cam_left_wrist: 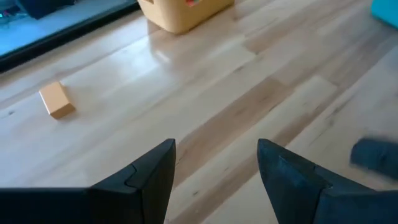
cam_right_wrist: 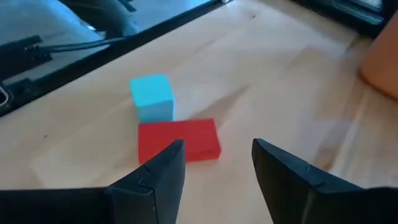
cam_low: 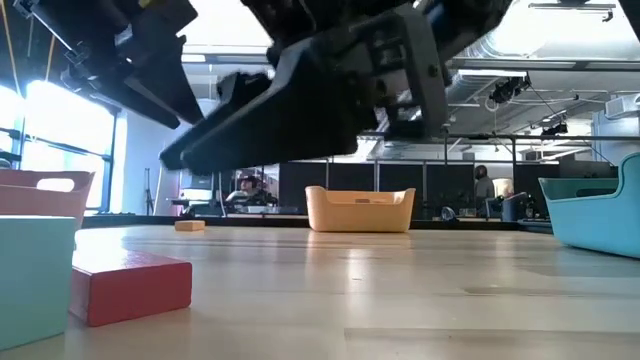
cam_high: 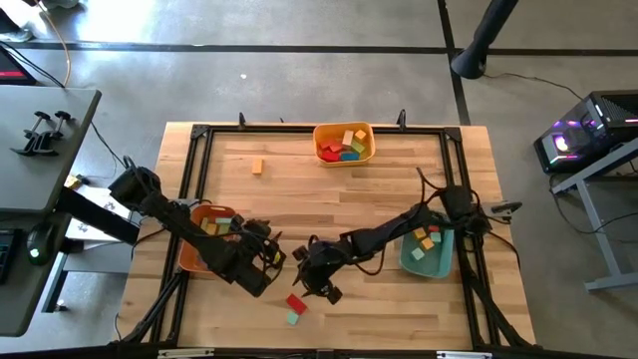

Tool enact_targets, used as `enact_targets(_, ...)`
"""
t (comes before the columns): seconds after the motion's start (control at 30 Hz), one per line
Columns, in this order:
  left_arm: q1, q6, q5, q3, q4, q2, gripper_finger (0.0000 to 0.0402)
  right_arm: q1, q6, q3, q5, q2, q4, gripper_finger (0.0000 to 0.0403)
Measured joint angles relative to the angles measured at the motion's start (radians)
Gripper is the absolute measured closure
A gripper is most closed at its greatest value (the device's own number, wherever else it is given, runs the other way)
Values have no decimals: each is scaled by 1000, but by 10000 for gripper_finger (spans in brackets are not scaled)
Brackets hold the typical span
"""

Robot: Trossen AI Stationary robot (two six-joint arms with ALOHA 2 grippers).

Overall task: Sort blocks by size
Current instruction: Put the red medium block into the orange bin

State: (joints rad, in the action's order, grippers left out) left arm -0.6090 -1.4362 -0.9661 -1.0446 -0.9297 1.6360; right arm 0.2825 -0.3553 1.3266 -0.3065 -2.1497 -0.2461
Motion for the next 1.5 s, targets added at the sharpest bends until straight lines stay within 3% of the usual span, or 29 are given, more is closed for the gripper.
enact_targets(0.33, -1, -2, -26, 0, 13, 0, 188, 8, 144, 1, -40, -90, -154, 235)
enact_targets(0.77, -2, -2, -68, 0, 40, 0, 188, 41, 200, 1, -39, -96, -187, 395)
enact_targets(1.07, 0, -2, -71, 0, 90, 0, 188, 59, 250, 72, -33, -186, -171, 400)
enact_targets(1.17, -3, -2, -70, -1, 121, 0, 188, 60, 250, 94, 66, -168, -66, 402)
enact_targets(1.33, -13, -1, -70, -1, 161, 0, 188, 59, 241, 89, 328, -71, 170, 402)
enact_targets(1.5, -29, -2, -70, -1, 179, 0, 188, 57, 214, -4, 596, 70, 298, 402)
